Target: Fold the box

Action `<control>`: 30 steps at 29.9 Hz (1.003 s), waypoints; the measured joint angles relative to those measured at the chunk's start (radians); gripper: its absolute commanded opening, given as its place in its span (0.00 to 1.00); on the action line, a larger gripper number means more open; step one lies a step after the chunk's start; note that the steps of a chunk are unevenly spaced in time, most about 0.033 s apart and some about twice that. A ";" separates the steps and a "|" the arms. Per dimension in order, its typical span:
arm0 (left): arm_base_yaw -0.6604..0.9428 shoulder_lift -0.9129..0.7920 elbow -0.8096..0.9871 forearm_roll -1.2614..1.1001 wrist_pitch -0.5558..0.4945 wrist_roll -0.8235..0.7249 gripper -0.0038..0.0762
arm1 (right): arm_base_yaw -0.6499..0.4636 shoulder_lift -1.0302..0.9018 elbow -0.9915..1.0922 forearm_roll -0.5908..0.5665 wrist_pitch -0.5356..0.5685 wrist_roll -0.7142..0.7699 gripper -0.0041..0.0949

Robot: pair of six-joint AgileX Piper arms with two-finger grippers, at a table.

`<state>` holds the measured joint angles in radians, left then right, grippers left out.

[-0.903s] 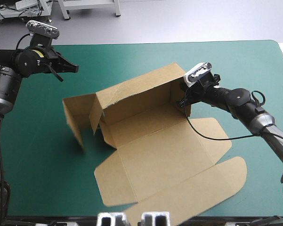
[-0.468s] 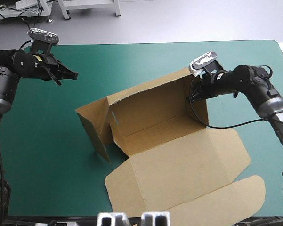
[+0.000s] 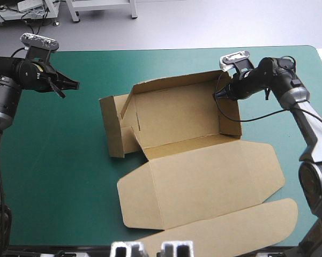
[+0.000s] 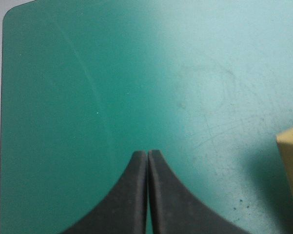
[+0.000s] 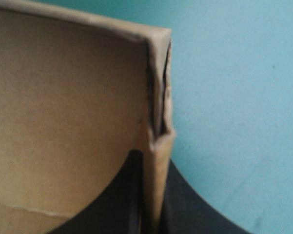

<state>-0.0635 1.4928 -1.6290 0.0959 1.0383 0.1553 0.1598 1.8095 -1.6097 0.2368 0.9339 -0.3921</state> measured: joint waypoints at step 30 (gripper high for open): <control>0.001 -0.032 0.267 0.034 -0.143 -0.086 0.04 | -0.005 0.062 -0.277 -0.068 0.302 0.122 0.75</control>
<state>-0.0622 1.4610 -1.3618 0.1297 0.8948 0.0692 0.1546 1.8717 -1.8863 0.1692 1.2364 -0.2698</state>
